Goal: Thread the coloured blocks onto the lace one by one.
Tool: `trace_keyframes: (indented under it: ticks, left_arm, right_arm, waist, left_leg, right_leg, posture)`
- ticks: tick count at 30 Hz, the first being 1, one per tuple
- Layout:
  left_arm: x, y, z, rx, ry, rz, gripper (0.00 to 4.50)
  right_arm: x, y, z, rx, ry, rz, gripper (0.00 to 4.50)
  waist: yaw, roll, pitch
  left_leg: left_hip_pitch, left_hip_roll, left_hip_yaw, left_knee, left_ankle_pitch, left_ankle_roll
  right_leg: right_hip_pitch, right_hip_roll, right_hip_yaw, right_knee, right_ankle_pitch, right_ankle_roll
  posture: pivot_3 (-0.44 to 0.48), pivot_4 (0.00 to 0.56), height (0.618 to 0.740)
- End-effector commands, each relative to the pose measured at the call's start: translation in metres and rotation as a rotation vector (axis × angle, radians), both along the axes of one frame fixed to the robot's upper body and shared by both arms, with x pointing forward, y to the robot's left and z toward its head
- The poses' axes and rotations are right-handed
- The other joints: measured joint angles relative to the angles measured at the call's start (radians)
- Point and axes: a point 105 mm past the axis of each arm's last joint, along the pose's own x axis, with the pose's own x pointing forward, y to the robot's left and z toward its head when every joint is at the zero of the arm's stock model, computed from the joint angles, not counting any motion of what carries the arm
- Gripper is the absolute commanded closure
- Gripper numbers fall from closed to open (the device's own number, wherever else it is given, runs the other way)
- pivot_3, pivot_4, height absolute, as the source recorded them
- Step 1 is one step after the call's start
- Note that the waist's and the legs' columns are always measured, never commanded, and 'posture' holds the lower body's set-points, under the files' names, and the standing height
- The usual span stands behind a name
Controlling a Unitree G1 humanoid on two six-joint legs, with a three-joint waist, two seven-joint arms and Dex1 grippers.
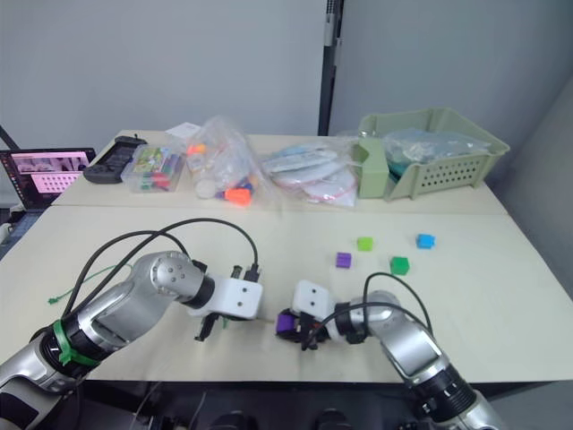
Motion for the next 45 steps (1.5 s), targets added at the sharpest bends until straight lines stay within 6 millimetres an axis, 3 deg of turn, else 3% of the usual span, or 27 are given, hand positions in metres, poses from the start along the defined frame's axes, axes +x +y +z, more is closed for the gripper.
trace_keyframes:
  ticks: [1,23,32,41,45]
  left_arm:
    - [0.0,-0.004,0.013,-0.01,-0.035,-0.02,4.5]
    - [-0.004,-0.021,0.011,-0.009,-0.013,-0.092,4.5]
    - [-0.003,-0.008,0.008,-0.04,0.066,0.025,4.5]
    - [-0.01,0.018,0.01,-0.148,0.339,0.098,4.5]
    - [0.001,0.02,0.006,-0.113,0.323,0.12,4.5]
  right_arm:
    - [-0.007,0.003,-0.009,-0.018,0.03,0.009,3.32]
    - [-0.004,0.008,-0.009,-0.007,0.03,-0.037,3.32]
    - [-0.001,0.005,-0.007,0.02,0.025,-0.065,3.32]
    - [-0.005,-0.001,0.0,0.071,-0.006,-0.025,3.32]
    - [-0.01,-0.003,0.005,0.069,-0.061,0.048,3.32]
  waist:
    - [0.0,0.0,0.0]
    - [-0.007,0.0,0.0]
    - [-0.012,0.0,0.0]
    - [-0.017,0.0,0.0]
    - [-0.006,0.0,0.0]
  left_leg:
    - [0.0,0.0,0.0,0.0,0.0,0.0]
    - [0.0,0.002,-0.001,0.0,0.0,0.0]
    - [0.0,0.002,-0.001,0.0,0.0,0.0]
    - [-0.004,0.002,-0.002,0.0,0.0,0.0]
    - [-0.01,0.001,-0.002,0.001,0.0,0.0]
  right_leg:
    - [0.0,0.0,0.0,0.0,0.0,0.0]
    - [0.0,0.002,0.0,0.0,-0.001,0.001]
    - [0.0,0.002,0.0,0.0,-0.001,0.001]
    - [-0.005,0.003,0.0,0.0,-0.001,0.0]
    - [-0.009,0.002,0.0,0.0,0.0,-0.001]
  posture:
    - [0.0,0.15,0.74]
    - [0.0,0.15,0.74]
    - [0.0,0.15,0.74]
    - [0.0,0.15,0.74]
    - [0.0,0.15,0.74]
